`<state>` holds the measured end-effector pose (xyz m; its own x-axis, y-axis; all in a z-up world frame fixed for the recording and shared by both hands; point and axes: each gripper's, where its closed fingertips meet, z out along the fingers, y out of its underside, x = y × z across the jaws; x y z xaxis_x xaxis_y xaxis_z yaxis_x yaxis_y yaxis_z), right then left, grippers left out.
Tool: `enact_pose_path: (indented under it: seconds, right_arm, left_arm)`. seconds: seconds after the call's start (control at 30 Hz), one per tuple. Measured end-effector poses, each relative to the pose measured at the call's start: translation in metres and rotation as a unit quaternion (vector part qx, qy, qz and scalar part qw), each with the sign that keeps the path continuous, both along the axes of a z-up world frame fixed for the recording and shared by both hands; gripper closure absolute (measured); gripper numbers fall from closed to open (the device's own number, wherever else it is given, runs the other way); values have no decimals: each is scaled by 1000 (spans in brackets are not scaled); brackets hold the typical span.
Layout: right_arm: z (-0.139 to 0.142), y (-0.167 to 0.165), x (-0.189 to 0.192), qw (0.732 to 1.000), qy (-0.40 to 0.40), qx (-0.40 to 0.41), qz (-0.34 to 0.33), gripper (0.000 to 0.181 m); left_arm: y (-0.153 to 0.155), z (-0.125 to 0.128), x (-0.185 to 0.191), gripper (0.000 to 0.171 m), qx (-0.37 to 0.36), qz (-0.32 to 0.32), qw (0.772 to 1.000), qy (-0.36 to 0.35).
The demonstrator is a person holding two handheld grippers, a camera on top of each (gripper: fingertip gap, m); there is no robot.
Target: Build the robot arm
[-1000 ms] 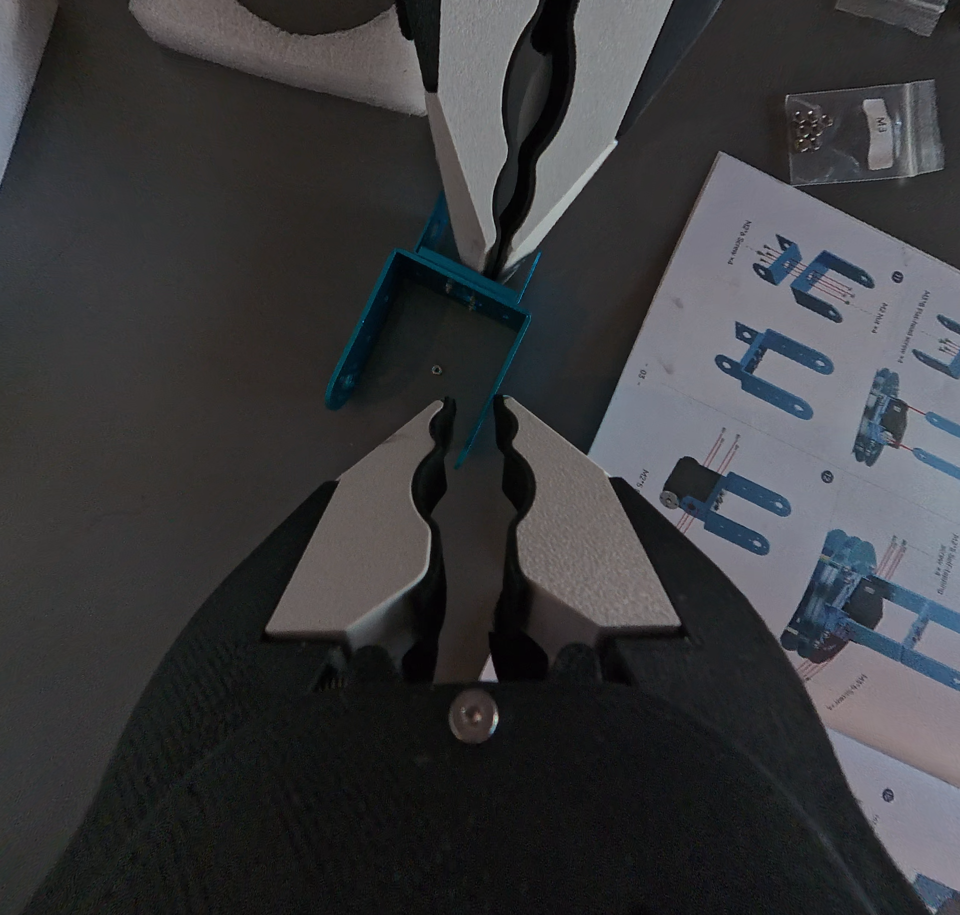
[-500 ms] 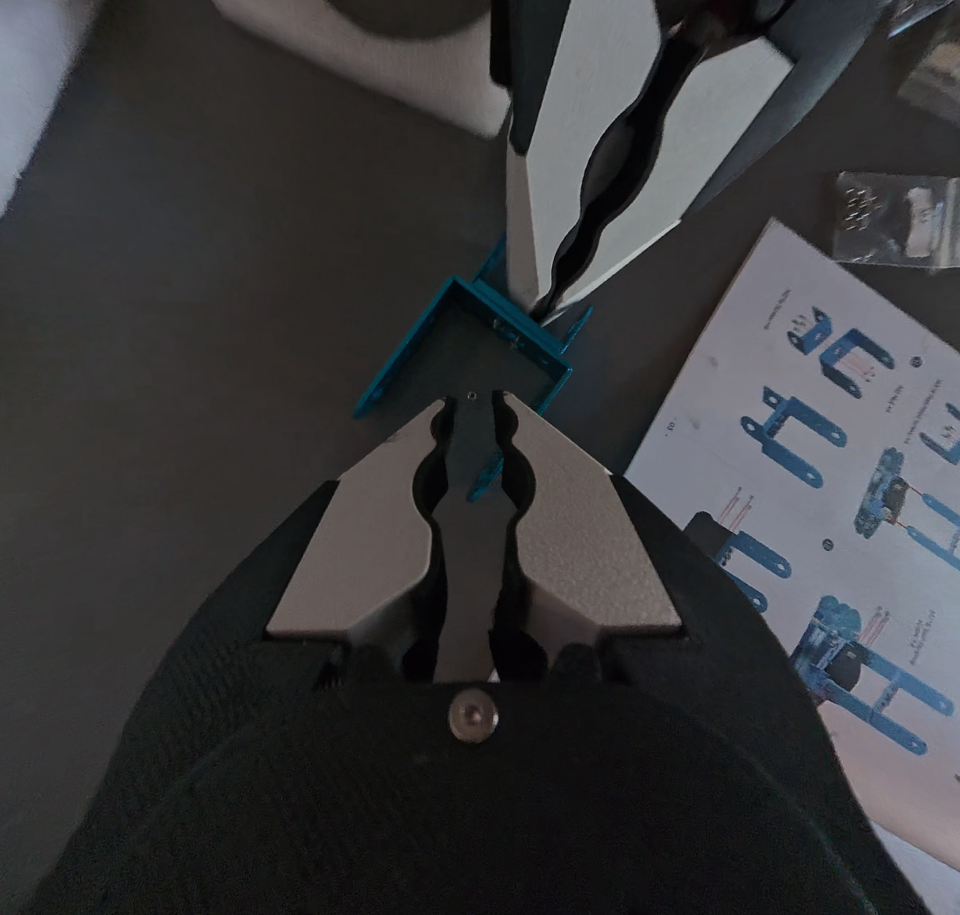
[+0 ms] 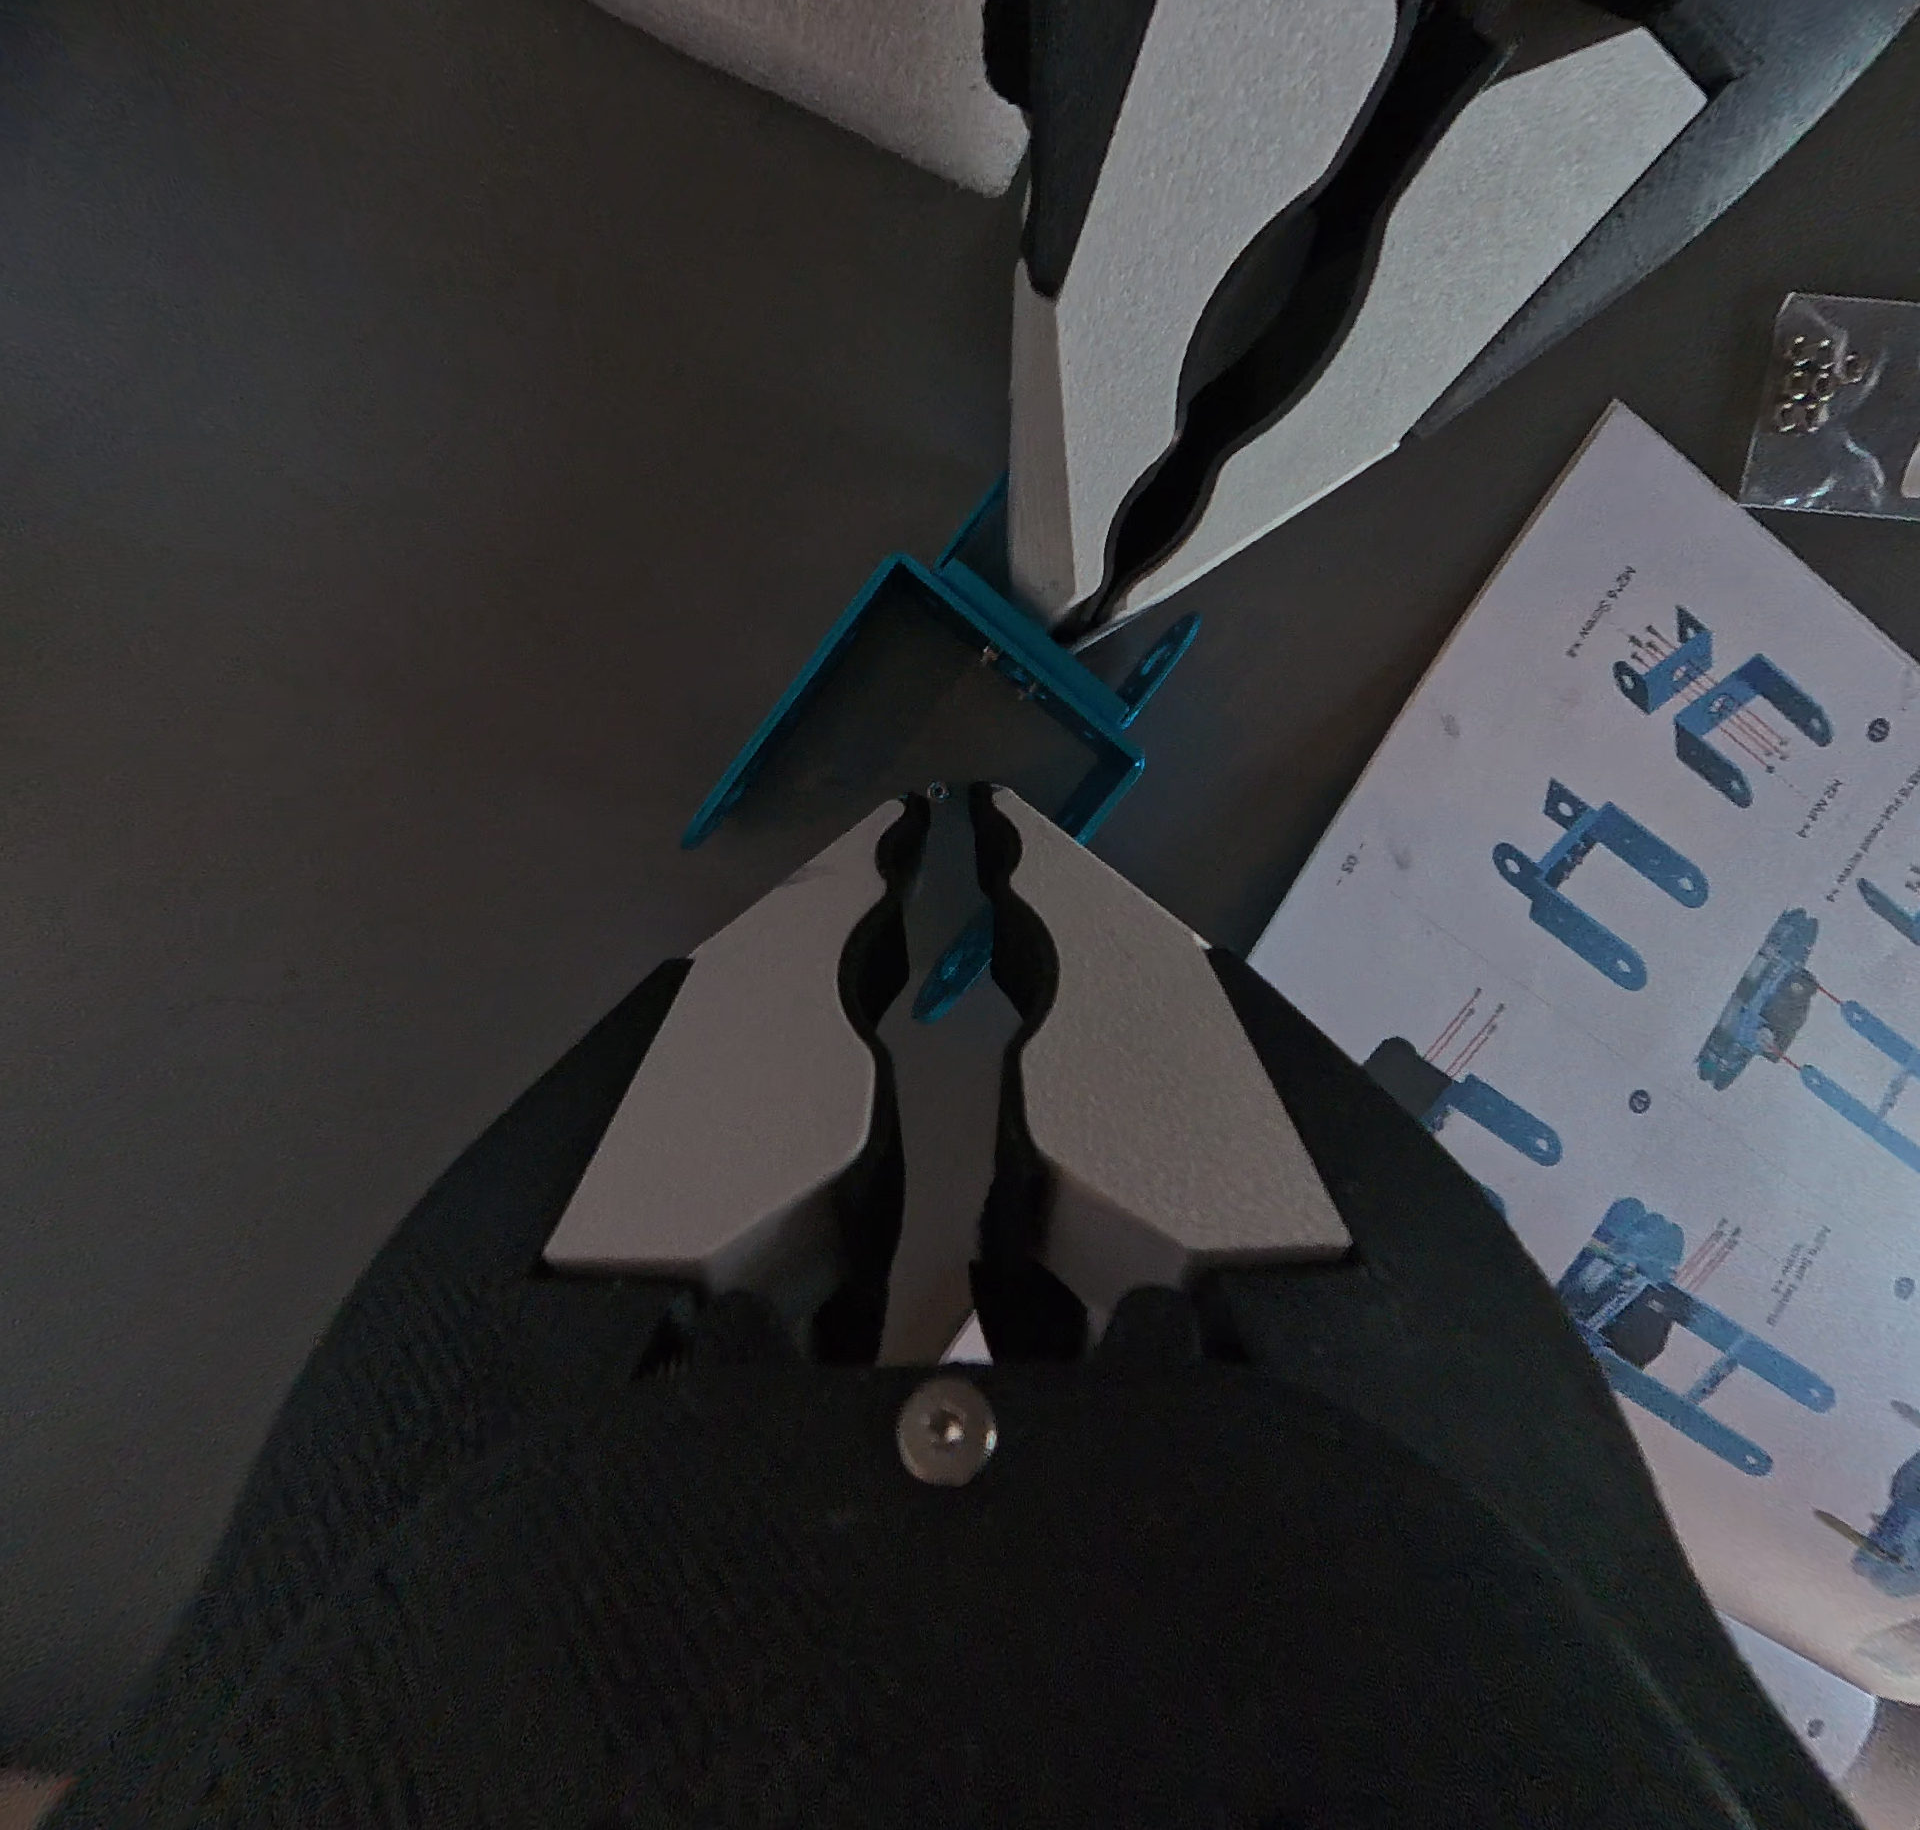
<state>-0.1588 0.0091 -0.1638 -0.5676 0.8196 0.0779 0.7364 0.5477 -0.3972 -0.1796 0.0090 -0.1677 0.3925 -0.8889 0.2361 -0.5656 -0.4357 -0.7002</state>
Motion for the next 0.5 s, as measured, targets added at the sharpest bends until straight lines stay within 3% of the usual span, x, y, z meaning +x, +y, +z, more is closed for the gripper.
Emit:
enact_pose_path:
  seconds: [0.5]
  right_arm:
    - [-8,-3,0,998,-55,8,12,174]
  left_arm:
    - [-3,0,-4,171,4,-5,1000,14]
